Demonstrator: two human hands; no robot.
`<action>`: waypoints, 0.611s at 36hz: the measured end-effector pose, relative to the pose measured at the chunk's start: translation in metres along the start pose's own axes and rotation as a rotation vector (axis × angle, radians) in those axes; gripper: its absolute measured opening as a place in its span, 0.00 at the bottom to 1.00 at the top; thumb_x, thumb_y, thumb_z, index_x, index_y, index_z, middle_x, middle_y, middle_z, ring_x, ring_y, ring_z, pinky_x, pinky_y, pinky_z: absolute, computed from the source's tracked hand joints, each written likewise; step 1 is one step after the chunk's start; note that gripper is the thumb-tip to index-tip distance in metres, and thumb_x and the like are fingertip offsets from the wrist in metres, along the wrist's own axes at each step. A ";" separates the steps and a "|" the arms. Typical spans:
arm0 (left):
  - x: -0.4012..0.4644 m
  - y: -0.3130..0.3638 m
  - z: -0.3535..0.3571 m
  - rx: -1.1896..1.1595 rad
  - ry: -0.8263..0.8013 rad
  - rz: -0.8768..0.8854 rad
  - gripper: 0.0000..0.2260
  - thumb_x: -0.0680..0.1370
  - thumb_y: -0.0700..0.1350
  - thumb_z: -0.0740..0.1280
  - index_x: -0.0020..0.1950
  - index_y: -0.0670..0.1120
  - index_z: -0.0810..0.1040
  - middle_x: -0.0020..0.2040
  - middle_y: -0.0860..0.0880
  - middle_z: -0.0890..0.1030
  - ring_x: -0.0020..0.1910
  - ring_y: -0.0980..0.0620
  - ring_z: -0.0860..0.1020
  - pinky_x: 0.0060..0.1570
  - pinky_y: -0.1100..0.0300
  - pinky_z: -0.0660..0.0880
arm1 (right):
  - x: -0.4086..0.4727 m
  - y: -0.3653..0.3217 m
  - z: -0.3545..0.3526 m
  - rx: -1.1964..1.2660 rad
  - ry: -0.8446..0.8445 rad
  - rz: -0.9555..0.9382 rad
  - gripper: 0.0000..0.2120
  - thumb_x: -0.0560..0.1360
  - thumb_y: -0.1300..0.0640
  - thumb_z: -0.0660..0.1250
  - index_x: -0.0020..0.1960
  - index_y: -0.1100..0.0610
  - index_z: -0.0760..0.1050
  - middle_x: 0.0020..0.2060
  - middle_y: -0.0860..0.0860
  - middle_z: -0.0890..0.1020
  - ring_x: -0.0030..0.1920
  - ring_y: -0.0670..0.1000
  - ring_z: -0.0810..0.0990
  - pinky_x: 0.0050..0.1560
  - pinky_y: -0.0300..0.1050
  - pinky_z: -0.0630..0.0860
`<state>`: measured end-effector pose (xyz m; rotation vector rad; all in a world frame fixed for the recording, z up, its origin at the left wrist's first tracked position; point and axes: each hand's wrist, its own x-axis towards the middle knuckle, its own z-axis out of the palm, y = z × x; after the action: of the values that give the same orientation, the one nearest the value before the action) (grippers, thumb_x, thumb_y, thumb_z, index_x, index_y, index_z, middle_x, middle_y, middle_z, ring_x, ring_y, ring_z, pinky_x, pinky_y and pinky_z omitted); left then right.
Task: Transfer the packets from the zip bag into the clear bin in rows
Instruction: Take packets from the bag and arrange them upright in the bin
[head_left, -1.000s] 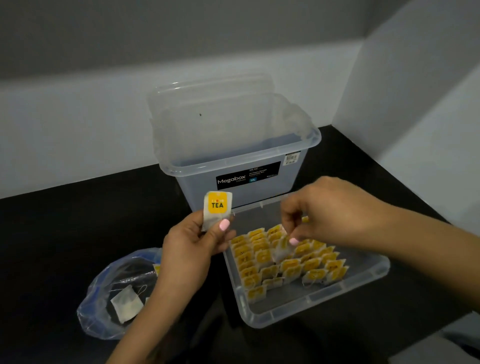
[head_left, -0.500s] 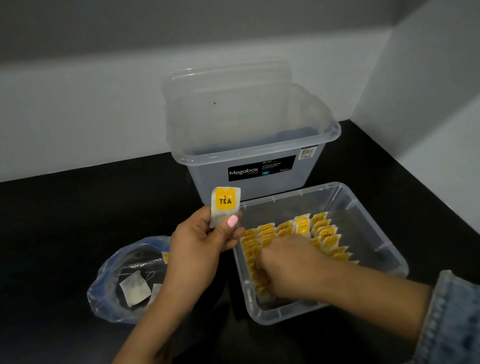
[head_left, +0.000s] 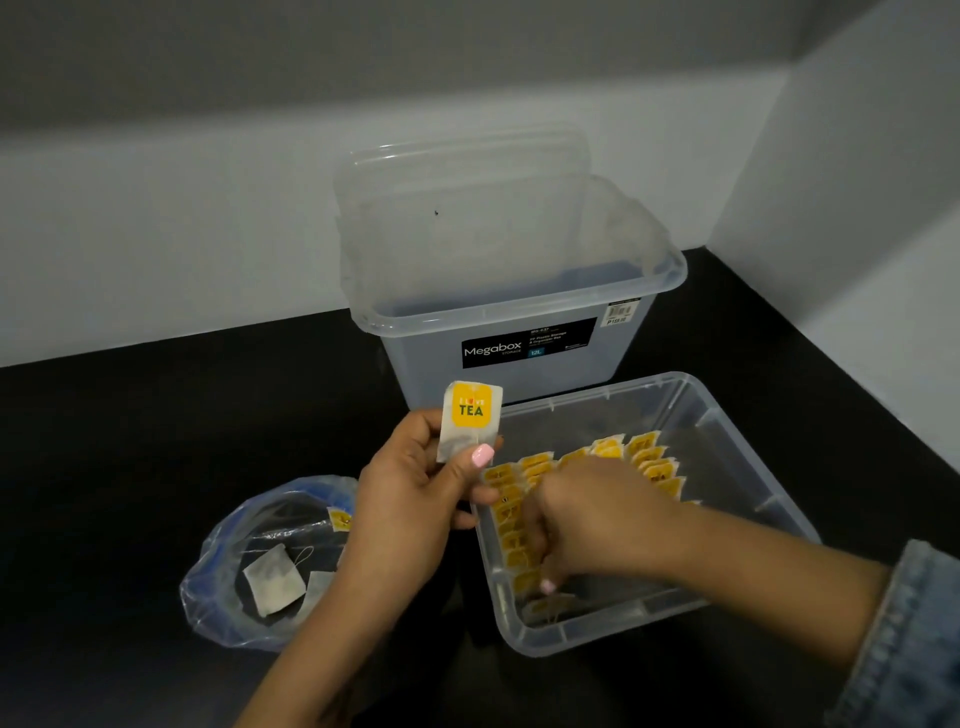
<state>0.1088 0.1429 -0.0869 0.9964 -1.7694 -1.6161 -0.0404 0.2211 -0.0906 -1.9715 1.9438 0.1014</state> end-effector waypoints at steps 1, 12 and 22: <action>0.000 0.000 0.000 0.010 -0.013 -0.003 0.08 0.75 0.43 0.66 0.53 0.52 0.75 0.46 0.54 0.84 0.35 0.54 0.81 0.30 0.66 0.75 | -0.002 0.003 -0.008 0.062 -0.001 0.021 0.14 0.67 0.44 0.74 0.48 0.49 0.80 0.41 0.44 0.80 0.42 0.44 0.76 0.45 0.41 0.74; -0.004 0.001 0.018 0.266 -0.165 0.063 0.08 0.74 0.47 0.69 0.49 0.59 0.74 0.41 0.57 0.82 0.34 0.60 0.80 0.32 0.69 0.74 | -0.023 0.015 -0.061 0.687 0.305 0.084 0.08 0.70 0.53 0.73 0.49 0.48 0.80 0.41 0.45 0.82 0.35 0.32 0.77 0.36 0.28 0.71; -0.003 0.003 0.011 0.418 -0.146 0.173 0.23 0.70 0.45 0.74 0.56 0.64 0.68 0.52 0.65 0.78 0.39 0.62 0.78 0.41 0.70 0.76 | -0.039 0.019 -0.057 0.345 0.067 0.190 0.02 0.71 0.50 0.72 0.44 0.44 0.81 0.41 0.40 0.83 0.44 0.36 0.79 0.46 0.29 0.73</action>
<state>0.1011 0.1521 -0.0855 0.8873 -2.2863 -1.2660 -0.0727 0.2408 -0.0296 -1.5867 2.0280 -0.2392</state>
